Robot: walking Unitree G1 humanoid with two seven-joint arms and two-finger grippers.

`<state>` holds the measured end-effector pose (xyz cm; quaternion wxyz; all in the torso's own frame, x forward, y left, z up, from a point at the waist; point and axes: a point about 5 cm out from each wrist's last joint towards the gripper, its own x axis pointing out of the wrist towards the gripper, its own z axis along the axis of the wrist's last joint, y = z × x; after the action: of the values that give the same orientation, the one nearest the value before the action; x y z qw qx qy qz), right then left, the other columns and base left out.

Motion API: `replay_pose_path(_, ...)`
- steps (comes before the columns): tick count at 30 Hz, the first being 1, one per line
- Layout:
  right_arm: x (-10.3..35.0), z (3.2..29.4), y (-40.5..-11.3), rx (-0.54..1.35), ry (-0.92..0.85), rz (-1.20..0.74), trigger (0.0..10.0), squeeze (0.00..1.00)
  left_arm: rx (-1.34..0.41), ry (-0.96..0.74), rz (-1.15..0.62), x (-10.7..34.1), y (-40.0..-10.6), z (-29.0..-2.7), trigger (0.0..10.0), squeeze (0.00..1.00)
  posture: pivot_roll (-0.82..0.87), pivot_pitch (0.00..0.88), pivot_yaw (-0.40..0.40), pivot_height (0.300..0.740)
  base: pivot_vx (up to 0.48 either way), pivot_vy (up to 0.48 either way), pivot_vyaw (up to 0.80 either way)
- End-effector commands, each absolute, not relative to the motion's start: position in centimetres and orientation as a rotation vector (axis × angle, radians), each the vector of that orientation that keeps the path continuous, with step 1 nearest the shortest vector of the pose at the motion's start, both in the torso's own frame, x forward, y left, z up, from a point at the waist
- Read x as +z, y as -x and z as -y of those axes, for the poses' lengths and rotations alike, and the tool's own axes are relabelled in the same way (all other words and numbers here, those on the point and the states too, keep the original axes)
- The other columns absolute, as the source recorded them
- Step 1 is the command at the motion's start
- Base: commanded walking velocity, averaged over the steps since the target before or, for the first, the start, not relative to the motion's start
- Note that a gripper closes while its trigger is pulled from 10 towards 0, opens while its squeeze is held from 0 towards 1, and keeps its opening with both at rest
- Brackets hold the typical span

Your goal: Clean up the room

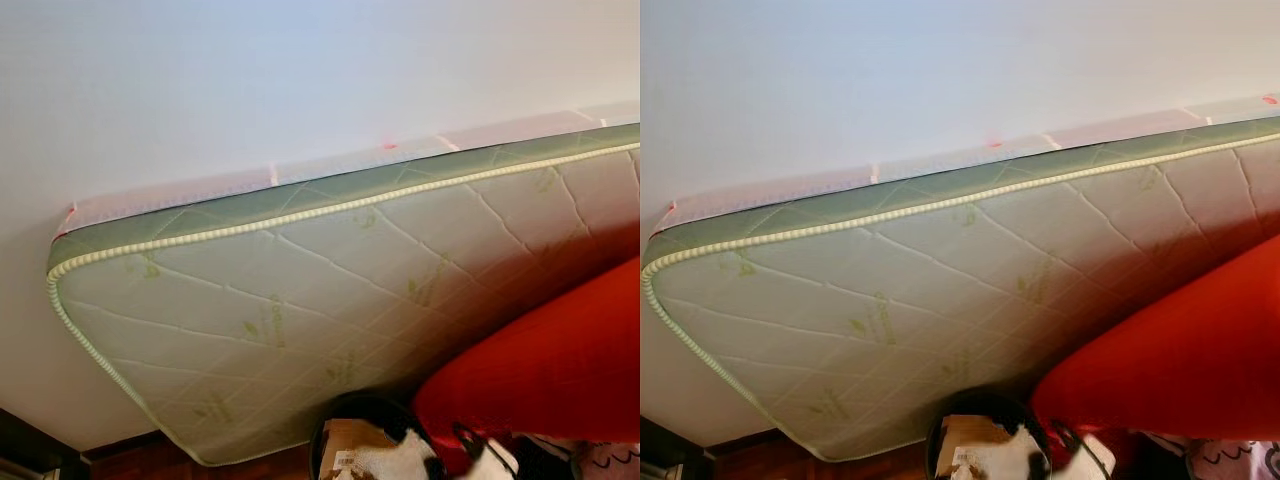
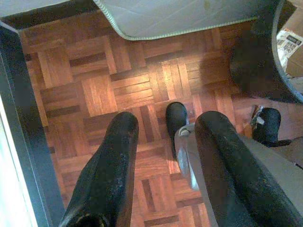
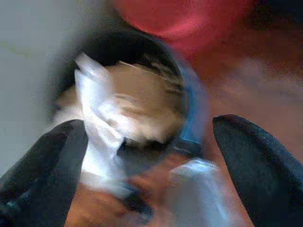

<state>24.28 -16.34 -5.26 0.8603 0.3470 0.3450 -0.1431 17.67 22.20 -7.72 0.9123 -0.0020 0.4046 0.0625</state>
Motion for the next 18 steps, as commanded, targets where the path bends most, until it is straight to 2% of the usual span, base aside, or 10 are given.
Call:
replay_pose_path(1, -3.0, 15.5, -26.9, -0.187, -0.846, -0.549, 10.0, 0.0, 0.135, 0.003, -0.87, -8.1, -16.9, -22.2, 10.0, 0.0, 0.07, 0.171, -0.014, 0.74, 0.0, 0.0, 0.0)
replay_pose_path(7, -1.9, 15.0, -28.1, -0.129, -0.877, -0.491, 10.0, 0.0, 0.135, 0.003, -0.869, -8.1, -16.9, -22.2, 10.0, 0.0, 0.07, 0.171, -0.014, 0.74, 0.0, 0.0, 0.0)
replay_pose_path(10, -4.6, 16.0, -25.3, -0.27, -0.647, -0.737, 10.0, 0.0, 0.132, 0.004, -0.867, -8.1, -17.0, -22.0, 10.0, 0.0, 0.07, 0.17, -0.014, 0.74, 0.0, 0.0, 0.0)
replay_pose_path(11, -6.0, 16.7, -23.4, -0.319, -0.519, -0.862, 10.0, 0.0, 0.132, 0.005, -0.866, -8.1, -17.0, -22.0, 10.0, 0.0, 0.07, 0.17, -0.015, 0.74, 0.0, 0.0, 0.0)
replay_pose_path(16, -7.4, 17.9, -20.8, -0.428, -0.473, -0.947, 10.0, 0.0, 0.133, 0.004, -0.865, -8.1, -17.0, -22.1, 10.0, 0.0, 0.06, 0.173, -0.013, 0.74, 0.0, 0.0, 0.0)
replay_pose_path(18, -7.5, 18.0, -20.7, -0.439, -0.482, -0.947, 10.0, 0.0, 0.133, 0.004, -0.865, -8.1, -17.0, -22.1, 10.0, 0.0, 0.06, 0.173, -0.013, 0.74, 0.0, 0.0, 0.0)
